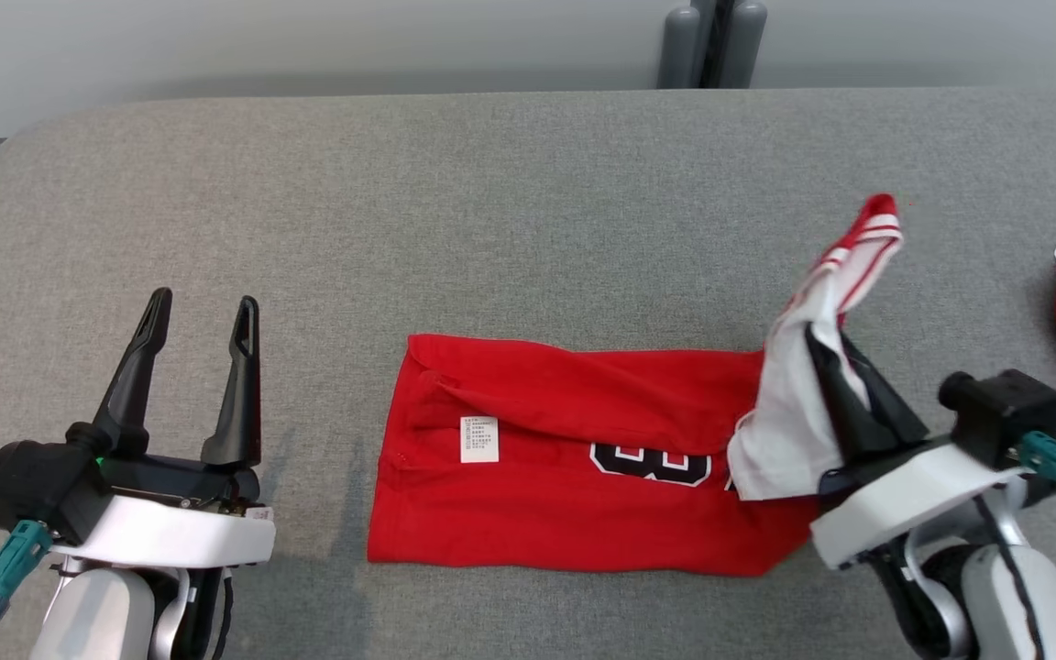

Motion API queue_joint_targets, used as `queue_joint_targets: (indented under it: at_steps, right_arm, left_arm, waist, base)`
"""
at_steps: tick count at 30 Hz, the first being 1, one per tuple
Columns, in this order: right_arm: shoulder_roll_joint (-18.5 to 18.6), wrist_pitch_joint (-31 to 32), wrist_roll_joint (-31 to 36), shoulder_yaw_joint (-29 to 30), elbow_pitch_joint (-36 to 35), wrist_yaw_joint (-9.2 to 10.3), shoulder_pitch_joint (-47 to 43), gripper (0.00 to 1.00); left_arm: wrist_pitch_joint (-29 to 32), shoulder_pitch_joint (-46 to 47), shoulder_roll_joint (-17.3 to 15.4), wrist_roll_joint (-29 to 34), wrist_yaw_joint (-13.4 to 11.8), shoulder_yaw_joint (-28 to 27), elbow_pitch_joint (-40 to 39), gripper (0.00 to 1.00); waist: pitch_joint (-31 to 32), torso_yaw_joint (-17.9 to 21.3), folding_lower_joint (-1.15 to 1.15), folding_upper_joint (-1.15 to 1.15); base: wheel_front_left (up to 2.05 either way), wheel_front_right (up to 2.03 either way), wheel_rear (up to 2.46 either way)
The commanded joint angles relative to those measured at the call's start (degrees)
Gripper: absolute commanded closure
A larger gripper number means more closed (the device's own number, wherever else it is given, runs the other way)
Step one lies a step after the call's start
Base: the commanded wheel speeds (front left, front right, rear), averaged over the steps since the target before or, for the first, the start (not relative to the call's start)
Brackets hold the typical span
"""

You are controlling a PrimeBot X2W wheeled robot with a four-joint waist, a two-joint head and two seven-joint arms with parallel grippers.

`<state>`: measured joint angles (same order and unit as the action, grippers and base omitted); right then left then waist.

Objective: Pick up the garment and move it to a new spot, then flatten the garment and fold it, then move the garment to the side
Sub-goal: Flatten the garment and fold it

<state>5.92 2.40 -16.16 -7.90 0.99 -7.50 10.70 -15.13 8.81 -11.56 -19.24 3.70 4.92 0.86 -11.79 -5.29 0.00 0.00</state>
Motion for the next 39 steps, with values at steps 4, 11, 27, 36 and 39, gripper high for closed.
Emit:
queue_joint_targets:
  at_steps: [4, 11, 27, 36, 39]
  right_arm:
    - [-1.99, 3.51, -0.16, -5.58, -4.00, 0.03, 1.88, 1.00]
    - [-2.85, -0.52, -8.60, -17.86, 0.95, 0.03, 6.94, 1.00]
    - [-2.88, -13.07, -22.46, -37.64, 26.17, 0.03, 23.03, 0.05]
    - [-2.79, -17.31, -19.72, -39.01, 20.32, 0.03, 25.27, 0.00]
    - [-2.80, -17.54, -16.24, -34.21, 17.20, 0.03, 23.21, 0.00]
  left_arm:
    - [-0.01, 0.48, 0.25, 0.29, 0.29, 0.60, 0.19, 0.00]
    - [-0.02, 2.13, 1.27, 0.23, 0.87, 2.00, 0.69, 0.00]
    - [-0.02, 6.37, 3.60, 1.05, 2.77, 4.08, 3.06, 0.00]
    - [-0.02, 5.46, 3.79, 1.97, 3.12, 2.11, 3.40, 0.00]
    - [-0.02, 4.69, 3.69, 2.25, 2.92, 1.36, 3.47, 0.00]
  waist:
    - [0.08, -1.07, 0.00, 0.00]
    - [-1.97, -3.87, 0.00, 0.00]
    - [-7.45, -8.04, 0.00, 0.00]
    - [-6.73, -5.34, 0.00, 0.00]
    - [-5.94, -4.11, 0.00, 0.00]
  base:
    - [0.00, 0.00, 0.00]
    - [0.00, 0.00, 0.00]
    - [0.00, 0.00, 0.00]
    - [0.00, 0.00, 0.00]
    - [0.00, 0.00, 0.00]
